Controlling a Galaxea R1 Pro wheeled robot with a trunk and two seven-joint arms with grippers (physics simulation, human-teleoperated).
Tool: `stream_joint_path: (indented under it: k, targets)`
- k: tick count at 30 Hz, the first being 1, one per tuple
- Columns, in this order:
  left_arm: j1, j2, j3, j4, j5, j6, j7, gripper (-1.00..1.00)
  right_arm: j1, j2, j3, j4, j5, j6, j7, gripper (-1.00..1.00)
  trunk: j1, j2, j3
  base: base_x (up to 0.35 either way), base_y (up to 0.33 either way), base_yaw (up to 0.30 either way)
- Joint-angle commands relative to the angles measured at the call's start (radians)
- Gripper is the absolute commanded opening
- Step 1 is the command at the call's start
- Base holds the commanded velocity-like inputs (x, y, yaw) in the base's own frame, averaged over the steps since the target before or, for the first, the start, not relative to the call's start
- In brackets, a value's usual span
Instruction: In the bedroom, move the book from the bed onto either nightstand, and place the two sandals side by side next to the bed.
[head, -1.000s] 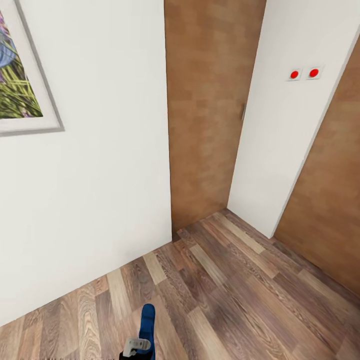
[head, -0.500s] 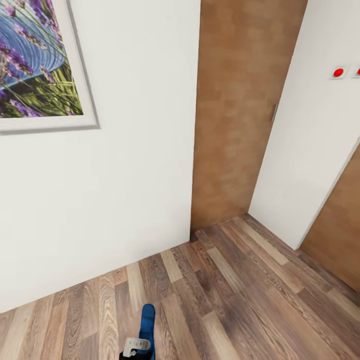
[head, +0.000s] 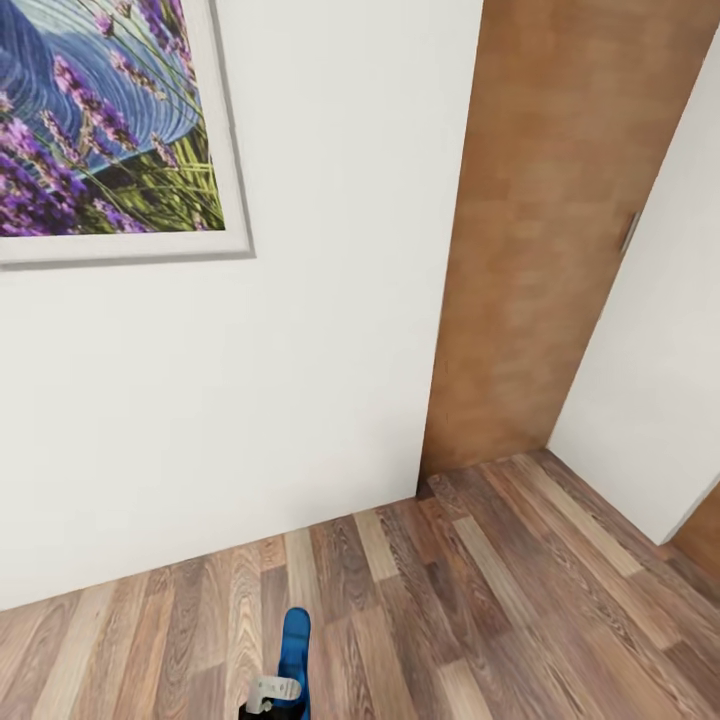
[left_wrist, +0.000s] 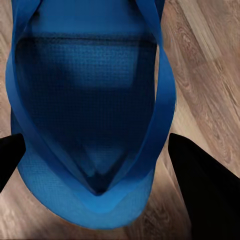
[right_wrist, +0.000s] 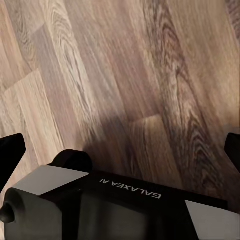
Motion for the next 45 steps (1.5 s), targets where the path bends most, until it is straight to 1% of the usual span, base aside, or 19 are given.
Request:
stream_joint_path:
  k: [1, 12, 25, 40, 45]
  targets:
    - [-0.001, 0.0, 0.0, 0.001, 0.006, -0.002, -0.003, -1.0, 0.0, -0.001, 0.008, -0.002, -0.011, 0.007, 0.002, 1.0, 0.0, 0.0, -0.001, 0.264, 0.0, 0.082]
    - [-0.001, 0.0, 0.0, 0.002, 0.006, -0.002, -0.003, -1.0, 0.0, -0.002, 0.009, 0.005, -0.011, 0.006, 0.001, 1.0, 0.0, 0.0, -0.001, 0.254, 0.0, 0.018]
    - [0.0, 0.0, 0.0, 0.002, 0.006, -0.002, -0.003, -1.0, 0.0, -0.002, 0.009, 0.006, -0.011, 0.006, 0.0, 1.0, 0.0, 0.0, -0.001, 0.069, 0.0, 0.0]
    - [-0.001, 0.0, 0.0, 0.001, 0.006, -0.002, -0.003, -1.0, 0.0, -0.002, 0.009, 0.004, -0.011, 0.006, 0.002, 1.0, 0.0, 0.0, -0.001, 0.31, 0.0, 0.001]
    - [0.0, 0.0, 0.0, 0.001, 0.006, -0.002, -0.003, -1.0, 0.0, -0.002, 0.009, 0.004, -0.011, 0.006, 0.003, 1.0, 0.0, 0.0, -0.001, 0.327, 0.0, 0.079]
